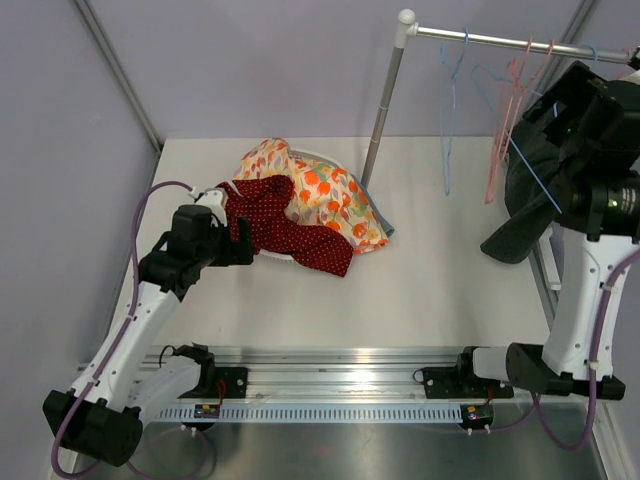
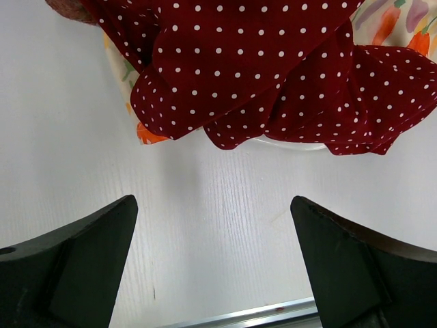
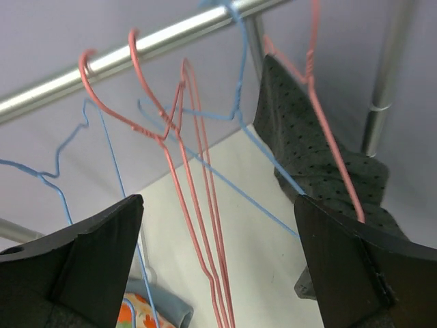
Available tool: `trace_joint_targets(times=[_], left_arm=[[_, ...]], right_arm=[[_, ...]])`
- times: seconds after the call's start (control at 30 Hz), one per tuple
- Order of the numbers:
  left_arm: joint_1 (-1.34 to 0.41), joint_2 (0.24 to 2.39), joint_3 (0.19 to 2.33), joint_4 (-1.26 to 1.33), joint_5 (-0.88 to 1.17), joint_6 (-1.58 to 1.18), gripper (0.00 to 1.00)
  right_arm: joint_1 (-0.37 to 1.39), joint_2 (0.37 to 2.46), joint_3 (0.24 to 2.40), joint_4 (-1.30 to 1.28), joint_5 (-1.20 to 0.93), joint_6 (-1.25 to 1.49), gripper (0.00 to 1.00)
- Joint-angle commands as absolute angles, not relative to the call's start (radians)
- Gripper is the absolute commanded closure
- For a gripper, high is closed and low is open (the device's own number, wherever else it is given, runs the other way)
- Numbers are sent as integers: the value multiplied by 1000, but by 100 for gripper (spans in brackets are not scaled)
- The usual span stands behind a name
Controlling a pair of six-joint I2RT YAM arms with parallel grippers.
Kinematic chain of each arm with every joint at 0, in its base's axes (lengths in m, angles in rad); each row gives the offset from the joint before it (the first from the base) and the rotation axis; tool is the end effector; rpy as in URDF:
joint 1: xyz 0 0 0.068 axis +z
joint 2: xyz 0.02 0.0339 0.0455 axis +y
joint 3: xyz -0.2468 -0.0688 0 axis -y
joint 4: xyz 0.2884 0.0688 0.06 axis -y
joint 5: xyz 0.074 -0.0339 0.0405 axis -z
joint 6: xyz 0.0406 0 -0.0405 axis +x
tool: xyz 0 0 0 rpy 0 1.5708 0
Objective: Remove the skirt from the hanger
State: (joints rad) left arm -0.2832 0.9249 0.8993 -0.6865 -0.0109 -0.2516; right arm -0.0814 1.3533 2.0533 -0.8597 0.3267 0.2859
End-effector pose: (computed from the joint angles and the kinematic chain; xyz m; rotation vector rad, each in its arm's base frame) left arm 0.2383 -0.0689 0.2883 0.0306 2.2969 -0.2658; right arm 0.2578 -0.0341 0.5683 0.5474 1.6345 -0.1315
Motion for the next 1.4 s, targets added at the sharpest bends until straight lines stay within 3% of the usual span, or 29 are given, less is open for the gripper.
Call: trace_joint_targets(times=[0.0, 0.17, 0.4, 0.7, 0.93, 1.37], left_arm=[[-282, 928, 928, -658, -21, -236, 1], [-288, 930, 928, -658, -15, -236, 1], [-330, 920, 930, -667, -35, -236, 1], [-333, 890, 928, -666, -20, -236, 1], [-344, 871, 927, -666, -25, -236, 1], [-357, 848, 925, -664, -15, -236, 1]], right_arm=[[-86, 1240, 2077, -830, 490, 253, 1], [-86, 1151, 1902, -701, 720, 201, 1], [-175, 1184, 1799, -667, 730, 250, 2], [-255, 1383, 1902, -690, 710, 258, 9], [-305, 1580, 2134, -790, 709, 282, 13], [-345, 1646, 2071, -784, 500, 336, 17]])
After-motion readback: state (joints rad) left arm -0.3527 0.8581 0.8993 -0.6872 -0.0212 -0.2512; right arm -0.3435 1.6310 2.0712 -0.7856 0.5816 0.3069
